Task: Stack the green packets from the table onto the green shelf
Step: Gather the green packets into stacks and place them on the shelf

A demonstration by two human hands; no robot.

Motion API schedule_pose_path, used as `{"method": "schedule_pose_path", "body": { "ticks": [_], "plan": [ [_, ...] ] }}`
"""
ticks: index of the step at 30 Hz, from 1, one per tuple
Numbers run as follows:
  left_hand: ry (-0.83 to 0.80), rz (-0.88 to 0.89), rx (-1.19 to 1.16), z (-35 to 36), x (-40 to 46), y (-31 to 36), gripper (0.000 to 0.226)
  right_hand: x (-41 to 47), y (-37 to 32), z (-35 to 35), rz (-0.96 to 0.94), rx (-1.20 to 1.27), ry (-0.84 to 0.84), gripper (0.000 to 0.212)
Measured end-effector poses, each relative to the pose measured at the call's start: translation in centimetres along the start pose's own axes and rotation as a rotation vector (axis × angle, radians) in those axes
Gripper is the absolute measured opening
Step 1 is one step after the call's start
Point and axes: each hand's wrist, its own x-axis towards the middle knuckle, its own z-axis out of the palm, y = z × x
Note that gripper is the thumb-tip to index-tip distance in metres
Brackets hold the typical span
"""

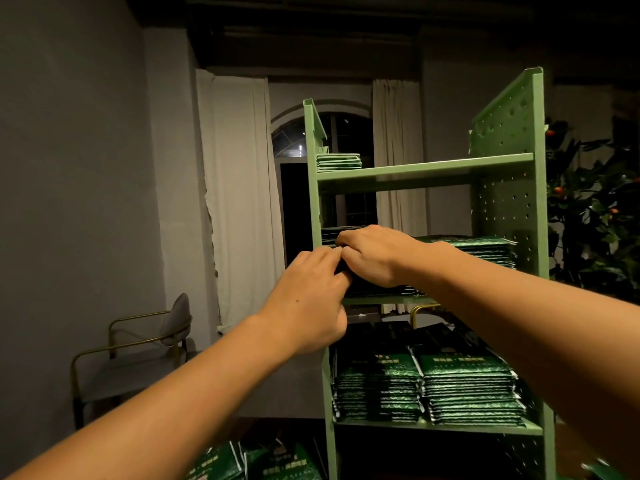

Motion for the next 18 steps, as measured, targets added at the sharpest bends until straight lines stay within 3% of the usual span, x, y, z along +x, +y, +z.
{"method": "schedule_pose_path", "body": {
  "ticks": [2,5,9,15,18],
  "plan": [
    [-0.006,0.001,0.02,0.0,0.1,-0.1,0.038,-0.2,-0.2,-0.4,0.007,-0.007,0.021,0.035],
    [-0.02,-0.022,0.009,-0.1,0.2,-0.1,0.024,-1.4,-0.3,-1.0,-0.037,-0.077,0.211,0.024],
    [-0.025,-0.057,-0.003,-1.2,-0.6,0.5,0.034,-4.5,-0.3,-1.3,-0.089,-0.133,0.385,0.013],
    [-0.085,-0.057,0.03,-3.9,-3.2,1.4,0.029,-8.3,-1.5,-1.3,-0.061,-0.145,0.235,0.019],
    [-0.118,-0.044,0.021,-4.6,-5.0,2.3,0.008,-10.2,-2.5,-1.0,-0.051,-0.117,0.162,0.024]
  ]
}}
